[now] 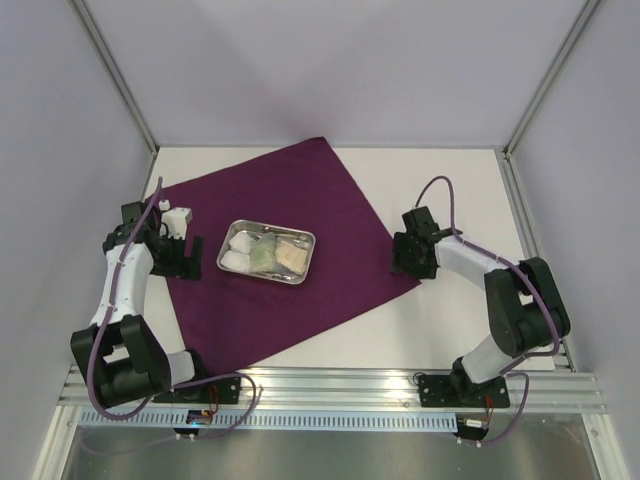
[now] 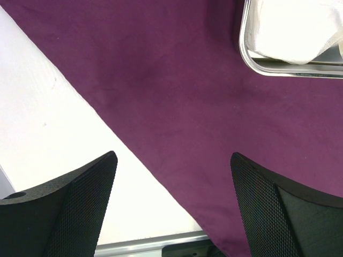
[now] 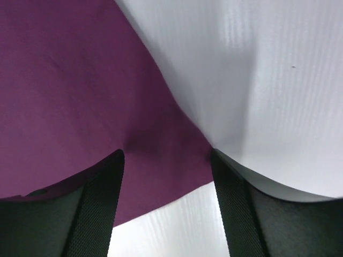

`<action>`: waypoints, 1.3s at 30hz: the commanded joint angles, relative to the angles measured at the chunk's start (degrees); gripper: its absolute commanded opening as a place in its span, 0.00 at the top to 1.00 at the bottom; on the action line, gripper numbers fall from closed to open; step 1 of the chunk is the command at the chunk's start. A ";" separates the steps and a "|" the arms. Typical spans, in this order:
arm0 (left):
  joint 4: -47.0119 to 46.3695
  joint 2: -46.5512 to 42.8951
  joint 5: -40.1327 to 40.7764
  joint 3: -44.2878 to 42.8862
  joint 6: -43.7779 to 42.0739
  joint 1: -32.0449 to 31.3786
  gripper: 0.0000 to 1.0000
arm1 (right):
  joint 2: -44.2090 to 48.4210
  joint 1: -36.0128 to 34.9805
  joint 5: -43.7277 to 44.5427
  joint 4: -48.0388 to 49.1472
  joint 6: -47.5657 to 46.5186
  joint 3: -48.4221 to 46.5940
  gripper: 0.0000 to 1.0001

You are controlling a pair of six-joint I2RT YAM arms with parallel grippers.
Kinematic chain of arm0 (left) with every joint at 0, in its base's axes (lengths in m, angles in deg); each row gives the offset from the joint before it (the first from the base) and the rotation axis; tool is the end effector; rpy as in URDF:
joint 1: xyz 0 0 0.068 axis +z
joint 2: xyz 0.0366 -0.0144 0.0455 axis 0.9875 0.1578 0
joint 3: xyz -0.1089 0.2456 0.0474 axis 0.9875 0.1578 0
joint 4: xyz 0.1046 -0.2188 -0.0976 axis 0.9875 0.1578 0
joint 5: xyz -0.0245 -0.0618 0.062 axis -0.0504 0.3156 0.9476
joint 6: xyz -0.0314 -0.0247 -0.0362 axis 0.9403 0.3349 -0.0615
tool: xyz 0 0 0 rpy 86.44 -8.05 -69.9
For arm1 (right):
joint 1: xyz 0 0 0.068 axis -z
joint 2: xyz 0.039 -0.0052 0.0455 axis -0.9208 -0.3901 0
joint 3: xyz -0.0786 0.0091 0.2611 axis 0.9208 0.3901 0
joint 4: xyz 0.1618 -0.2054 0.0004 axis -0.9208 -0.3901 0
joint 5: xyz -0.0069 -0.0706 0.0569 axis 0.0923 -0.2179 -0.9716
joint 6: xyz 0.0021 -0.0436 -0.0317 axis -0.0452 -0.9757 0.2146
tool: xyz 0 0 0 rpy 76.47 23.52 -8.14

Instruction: Prepare the surgical pack

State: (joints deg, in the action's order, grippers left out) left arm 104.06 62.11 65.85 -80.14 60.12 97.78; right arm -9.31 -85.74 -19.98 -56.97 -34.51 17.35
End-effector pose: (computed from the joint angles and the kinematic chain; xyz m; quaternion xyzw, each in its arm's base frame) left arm 0.2258 0.0599 0.2441 0.0458 0.9734 -0.0449 0.2199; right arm 0.2728 0.0890 0.1618 0.0659 0.9816 0.0257 0.1774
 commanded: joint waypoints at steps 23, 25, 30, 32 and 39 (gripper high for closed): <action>5.94 -5.12 -5.48 -4.84 -1.63 0.36 0.05 | -2.78 24.66 -14.49 11.42 1.49 -3.29 0.99; 6.11 -4.95 -5.75 -4.93 -1.46 0.36 0.05 | -4.98 25.37 -13.44 8.87 -0.27 -8.03 1.00; 6.99 -5.12 -5.40 -5.20 -1.45 0.28 0.05 | -11.39 28.10 -11.67 5.10 -1.32 -15.60 0.87; 7.08 -5.65 -5.40 -5.11 -1.80 0.36 0.05 | -12.38 27.76 -12.99 2.46 -2.73 -18.85 0.47; 4.62 -4.68 -2.50 -4.84 -0.93 0.28 0.05 | 4.03 12.22 7.38 0.16 -4.84 -10.72 0.20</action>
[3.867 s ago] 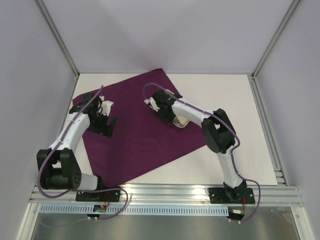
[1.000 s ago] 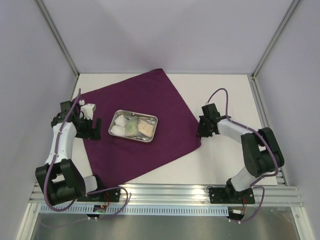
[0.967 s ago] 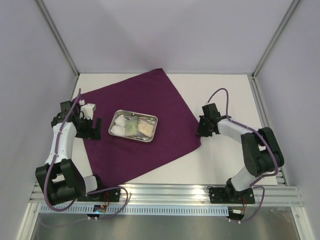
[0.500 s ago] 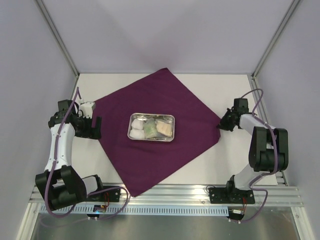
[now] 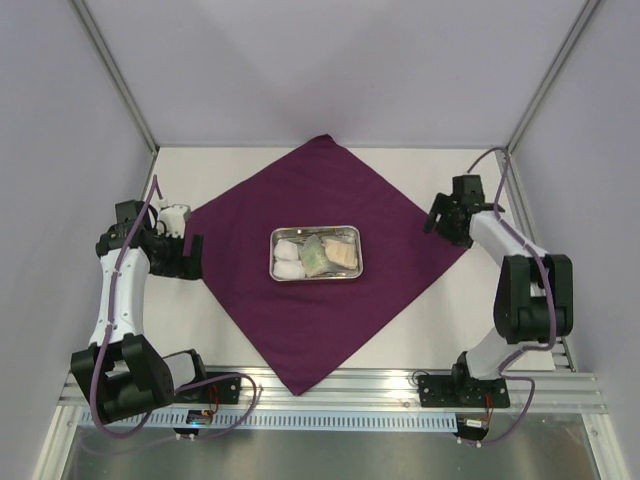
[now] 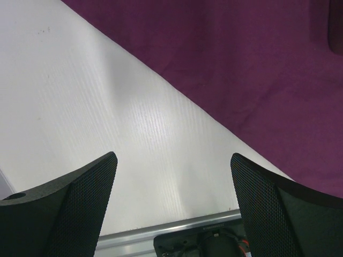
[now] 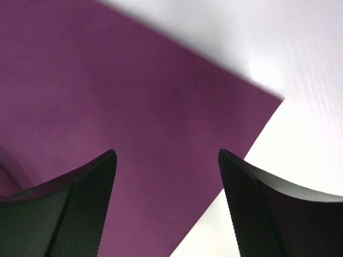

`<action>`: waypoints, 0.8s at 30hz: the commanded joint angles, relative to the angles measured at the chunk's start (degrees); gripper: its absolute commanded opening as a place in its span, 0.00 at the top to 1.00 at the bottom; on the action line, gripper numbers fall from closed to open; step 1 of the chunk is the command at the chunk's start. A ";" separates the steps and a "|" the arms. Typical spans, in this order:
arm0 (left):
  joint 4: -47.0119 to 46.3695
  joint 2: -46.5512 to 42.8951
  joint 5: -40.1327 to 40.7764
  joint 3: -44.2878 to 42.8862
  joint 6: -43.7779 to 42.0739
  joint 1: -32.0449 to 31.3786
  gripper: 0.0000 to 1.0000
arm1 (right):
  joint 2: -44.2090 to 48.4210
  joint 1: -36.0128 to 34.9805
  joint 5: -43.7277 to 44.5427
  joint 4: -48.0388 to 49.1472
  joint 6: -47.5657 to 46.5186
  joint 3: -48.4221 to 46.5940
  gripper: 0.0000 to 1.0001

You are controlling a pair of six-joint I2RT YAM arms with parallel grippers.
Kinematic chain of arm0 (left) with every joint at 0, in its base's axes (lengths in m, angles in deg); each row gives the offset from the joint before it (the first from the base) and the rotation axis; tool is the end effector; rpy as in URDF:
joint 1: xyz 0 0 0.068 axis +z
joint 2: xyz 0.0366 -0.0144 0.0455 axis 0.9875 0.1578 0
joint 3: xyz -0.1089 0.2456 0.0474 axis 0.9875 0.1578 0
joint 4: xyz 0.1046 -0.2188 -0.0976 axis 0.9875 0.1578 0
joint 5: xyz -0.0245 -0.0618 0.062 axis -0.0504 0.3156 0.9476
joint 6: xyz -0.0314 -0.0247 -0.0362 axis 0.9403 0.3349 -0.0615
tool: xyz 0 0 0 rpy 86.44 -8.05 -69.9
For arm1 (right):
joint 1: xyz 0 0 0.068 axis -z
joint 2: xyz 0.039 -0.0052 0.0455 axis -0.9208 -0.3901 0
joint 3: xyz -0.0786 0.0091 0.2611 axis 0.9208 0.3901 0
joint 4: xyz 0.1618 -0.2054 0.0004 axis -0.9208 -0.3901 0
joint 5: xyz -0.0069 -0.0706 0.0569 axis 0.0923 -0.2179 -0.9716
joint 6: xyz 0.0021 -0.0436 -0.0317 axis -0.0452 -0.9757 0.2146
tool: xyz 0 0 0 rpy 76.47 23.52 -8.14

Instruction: Prepare the surgical pack

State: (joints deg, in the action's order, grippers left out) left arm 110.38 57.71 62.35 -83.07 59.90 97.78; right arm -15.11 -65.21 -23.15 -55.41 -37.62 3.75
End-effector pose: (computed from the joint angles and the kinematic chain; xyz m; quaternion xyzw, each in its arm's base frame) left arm 0.2102 0.0530 0.2707 0.0547 0.9675 -0.0700 0.2366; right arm 0.3429 -0.0121 0.1991 0.2069 0.9447 0.0301 0.2526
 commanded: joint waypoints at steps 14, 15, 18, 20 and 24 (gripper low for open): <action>-2.84 0.06 1.79 1.07 0.96 0.28 0.05 | 1.95 -25.20 -21.51 12.76 2.22 3.79 0.53; -3.01 0.06 2.05 1.42 0.96 0.36 0.05 | 0.29 -25.46 -21.25 12.85 2.74 3.69 0.58; -3.01 -0.11 2.49 1.60 0.78 0.36 0.05 | -1.40 -25.73 -21.16 14.86 4.67 4.66 0.66; -3.01 -0.20 2.41 1.78 0.61 0.28 0.05 | -1.84 -25.91 -21.34 17.05 6.25 6.23 0.71; -3.28 -0.20 2.58 1.86 0.52 0.28 0.05 | -0.79 -26.96 -18.27 18.03 8.98 8.17 0.78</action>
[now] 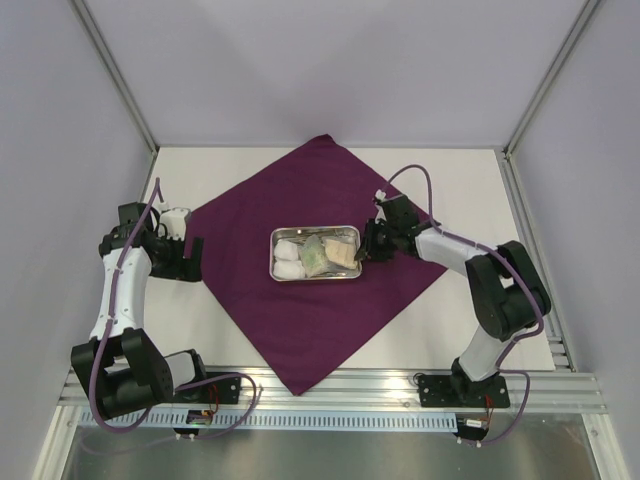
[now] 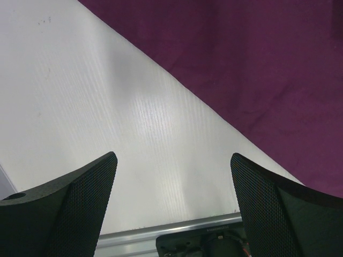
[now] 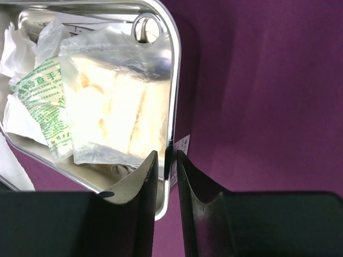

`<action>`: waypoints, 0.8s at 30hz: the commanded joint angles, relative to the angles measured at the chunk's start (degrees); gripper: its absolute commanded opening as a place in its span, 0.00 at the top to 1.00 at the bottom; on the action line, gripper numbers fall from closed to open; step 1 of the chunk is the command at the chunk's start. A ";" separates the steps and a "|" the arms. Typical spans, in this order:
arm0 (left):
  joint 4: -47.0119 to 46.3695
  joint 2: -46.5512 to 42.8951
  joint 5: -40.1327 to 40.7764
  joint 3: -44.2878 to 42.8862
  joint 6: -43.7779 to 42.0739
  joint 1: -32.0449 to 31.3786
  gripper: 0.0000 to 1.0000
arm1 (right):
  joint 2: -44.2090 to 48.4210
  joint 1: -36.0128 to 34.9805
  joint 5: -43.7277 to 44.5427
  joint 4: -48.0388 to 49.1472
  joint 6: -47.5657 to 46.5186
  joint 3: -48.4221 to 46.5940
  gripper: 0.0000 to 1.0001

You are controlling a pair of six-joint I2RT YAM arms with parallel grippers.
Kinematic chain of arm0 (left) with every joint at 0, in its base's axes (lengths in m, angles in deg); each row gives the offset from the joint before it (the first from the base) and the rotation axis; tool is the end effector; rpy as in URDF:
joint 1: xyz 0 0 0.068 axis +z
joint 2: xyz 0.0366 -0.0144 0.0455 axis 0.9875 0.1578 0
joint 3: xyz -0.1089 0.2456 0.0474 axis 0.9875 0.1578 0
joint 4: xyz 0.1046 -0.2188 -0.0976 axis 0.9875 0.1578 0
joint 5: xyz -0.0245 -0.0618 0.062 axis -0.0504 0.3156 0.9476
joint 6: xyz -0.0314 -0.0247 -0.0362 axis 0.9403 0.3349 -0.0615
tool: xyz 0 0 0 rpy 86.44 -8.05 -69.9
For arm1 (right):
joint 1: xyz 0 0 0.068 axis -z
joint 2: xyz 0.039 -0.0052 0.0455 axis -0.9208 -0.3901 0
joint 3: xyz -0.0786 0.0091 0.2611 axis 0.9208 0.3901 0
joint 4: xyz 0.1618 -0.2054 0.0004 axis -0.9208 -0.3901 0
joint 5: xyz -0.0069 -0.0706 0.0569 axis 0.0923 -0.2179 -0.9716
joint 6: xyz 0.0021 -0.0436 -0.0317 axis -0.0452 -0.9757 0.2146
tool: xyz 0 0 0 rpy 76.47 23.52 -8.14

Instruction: Prepare the surgical pack

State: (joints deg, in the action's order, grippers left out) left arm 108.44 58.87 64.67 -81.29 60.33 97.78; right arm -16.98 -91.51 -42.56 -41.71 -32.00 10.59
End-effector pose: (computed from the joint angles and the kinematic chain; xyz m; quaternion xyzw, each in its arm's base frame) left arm 0.2133 0.0554 0.2587 0.0460 0.9722 -0.0549 0.2228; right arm 0.3084 0.1522 0.1692 -0.0160 0.9450 0.2602 0.1976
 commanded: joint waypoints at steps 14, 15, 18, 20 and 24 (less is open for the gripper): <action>-1.33 -1.45 0.35 0.27 -0.35 0.28 0.05 | 5.84 -7.43 8.97 3.54 7.76 4.67 0.86; -1.33 -1.36 0.35 0.36 -0.27 0.28 0.05 | 6.01 -7.70 9.14 3.54 7.76 4.76 0.86; -1.33 -1.53 0.35 0.44 -0.18 0.36 0.05 | 6.72 -8.58 10.02 3.19 8.11 5.29 0.87; -1.33 -1.71 0.27 0.44 -0.27 0.28 0.05 | 6.72 -9.37 9.94 3.88 9.86 6.07 0.87; -1.33 -1.71 0.09 0.53 -0.18 0.36 0.05 | 6.19 -11.47 11.25 3.98 11.63 6.25 0.87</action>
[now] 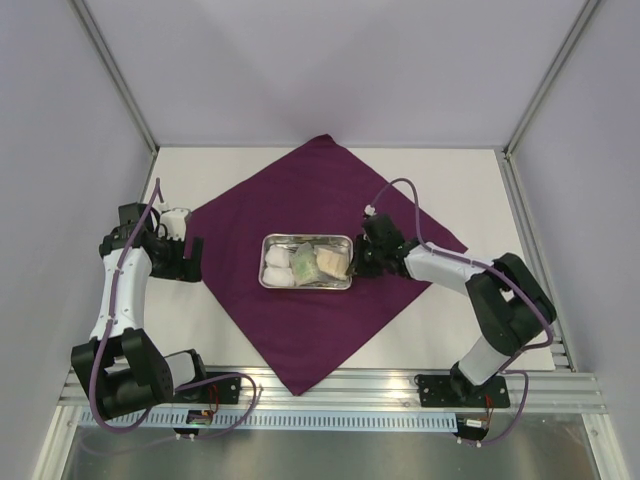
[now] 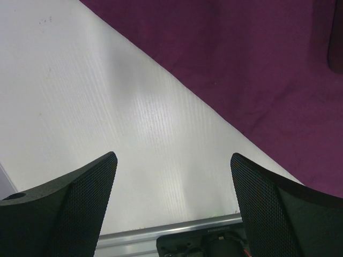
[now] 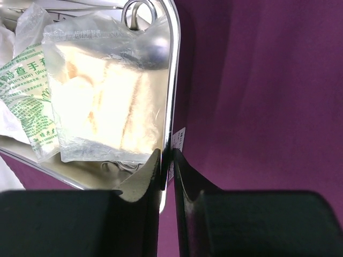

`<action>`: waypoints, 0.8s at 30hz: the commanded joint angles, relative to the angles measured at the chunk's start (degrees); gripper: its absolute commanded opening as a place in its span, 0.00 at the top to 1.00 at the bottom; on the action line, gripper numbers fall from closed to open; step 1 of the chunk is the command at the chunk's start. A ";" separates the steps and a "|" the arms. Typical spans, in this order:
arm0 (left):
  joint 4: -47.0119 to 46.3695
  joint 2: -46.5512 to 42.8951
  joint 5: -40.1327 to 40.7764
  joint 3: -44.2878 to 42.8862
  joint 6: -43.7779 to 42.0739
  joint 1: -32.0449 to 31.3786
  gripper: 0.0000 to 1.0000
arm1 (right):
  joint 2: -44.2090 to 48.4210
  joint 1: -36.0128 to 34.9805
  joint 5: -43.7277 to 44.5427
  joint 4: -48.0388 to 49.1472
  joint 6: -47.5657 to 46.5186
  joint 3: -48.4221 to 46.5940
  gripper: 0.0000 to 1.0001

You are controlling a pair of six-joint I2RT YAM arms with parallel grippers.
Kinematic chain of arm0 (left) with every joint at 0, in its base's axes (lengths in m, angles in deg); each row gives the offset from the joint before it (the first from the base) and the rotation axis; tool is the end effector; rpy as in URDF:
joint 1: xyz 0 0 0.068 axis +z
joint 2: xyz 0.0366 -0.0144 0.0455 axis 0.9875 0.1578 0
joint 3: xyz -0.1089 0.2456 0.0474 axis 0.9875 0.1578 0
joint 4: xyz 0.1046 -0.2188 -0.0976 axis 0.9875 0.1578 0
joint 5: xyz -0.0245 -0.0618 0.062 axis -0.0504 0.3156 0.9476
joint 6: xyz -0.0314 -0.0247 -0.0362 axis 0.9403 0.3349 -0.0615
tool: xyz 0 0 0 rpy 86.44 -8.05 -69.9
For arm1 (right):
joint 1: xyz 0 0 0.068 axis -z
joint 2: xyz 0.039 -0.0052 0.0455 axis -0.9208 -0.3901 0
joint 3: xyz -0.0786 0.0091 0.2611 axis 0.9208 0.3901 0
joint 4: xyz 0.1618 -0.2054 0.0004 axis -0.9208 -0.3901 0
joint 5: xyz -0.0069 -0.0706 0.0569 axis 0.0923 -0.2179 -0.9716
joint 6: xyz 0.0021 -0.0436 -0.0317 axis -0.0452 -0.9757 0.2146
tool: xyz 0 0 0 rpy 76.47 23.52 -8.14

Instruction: Prepare the surgical pack

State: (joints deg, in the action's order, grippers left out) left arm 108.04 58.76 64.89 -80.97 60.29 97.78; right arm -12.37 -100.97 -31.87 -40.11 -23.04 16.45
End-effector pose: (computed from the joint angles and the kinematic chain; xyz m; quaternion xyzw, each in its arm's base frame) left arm 0.2131 0.0555 0.2577 0.0462 0.9721 -0.0525 0.2238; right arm 0.2643 0.1829 0.1658 0.0073 0.9528 0.2197 0.2096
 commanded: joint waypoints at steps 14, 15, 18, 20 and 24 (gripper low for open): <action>4.76 -8.01 1.19 -2.95 -3.12 0.28 0.04 | 27.31 -21.73 8.26 -7.10 -26.61 3.38 0.29; 5.64 -8.71 1.19 -3.39 -3.47 0.28 0.04 | 27.85 -24.92 7.87 -8.15 -29.91 4.08 0.30; 9.69 -10.39 1.71 -4.37 -4.27 0.28 0.04 | 26.55 -39.64 11.97 -12.29 -40.61 6.81 0.30; 11.01 -11.09 3.11 -4.45 -3.22 0.28 0.04 | 24.79 -45.93 14.27 -12.04 -44.86 8.73 0.29; 12.33 -11.09 6.11 -5.42 -1.63 0.28 0.04 | 20.22 -54.91 13.13 -7.03 -51.38 10.07 0.28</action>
State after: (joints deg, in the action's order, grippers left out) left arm 117.55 47.94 68.56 -84.03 58.50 97.78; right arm 9.75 -153.12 -20.90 -47.92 -63.71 25.59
